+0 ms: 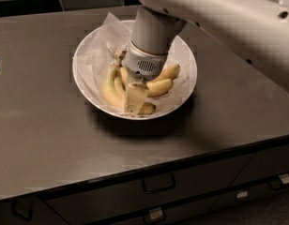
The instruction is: Pick banana from white bowl
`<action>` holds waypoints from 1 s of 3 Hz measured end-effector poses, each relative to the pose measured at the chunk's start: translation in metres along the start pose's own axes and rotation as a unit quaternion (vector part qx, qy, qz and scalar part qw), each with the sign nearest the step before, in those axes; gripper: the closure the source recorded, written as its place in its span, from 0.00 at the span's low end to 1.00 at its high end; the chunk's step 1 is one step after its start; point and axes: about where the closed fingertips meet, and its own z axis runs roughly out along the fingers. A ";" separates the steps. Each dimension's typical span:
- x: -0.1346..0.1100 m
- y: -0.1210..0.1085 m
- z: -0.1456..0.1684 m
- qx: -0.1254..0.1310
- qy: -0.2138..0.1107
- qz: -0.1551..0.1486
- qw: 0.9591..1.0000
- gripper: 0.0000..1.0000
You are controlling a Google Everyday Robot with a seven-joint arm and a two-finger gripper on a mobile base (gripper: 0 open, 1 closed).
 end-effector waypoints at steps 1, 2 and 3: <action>-0.001 0.000 -0.003 0.000 0.000 0.000 1.000 1.00; -0.005 -0.001 -0.030 0.043 -0.004 -0.013 0.999 1.00; -0.012 0.003 -0.055 0.080 0.000 -0.024 0.997 1.00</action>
Offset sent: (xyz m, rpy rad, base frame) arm 0.0034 -0.0138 0.0699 0.0134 -0.2083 -0.0049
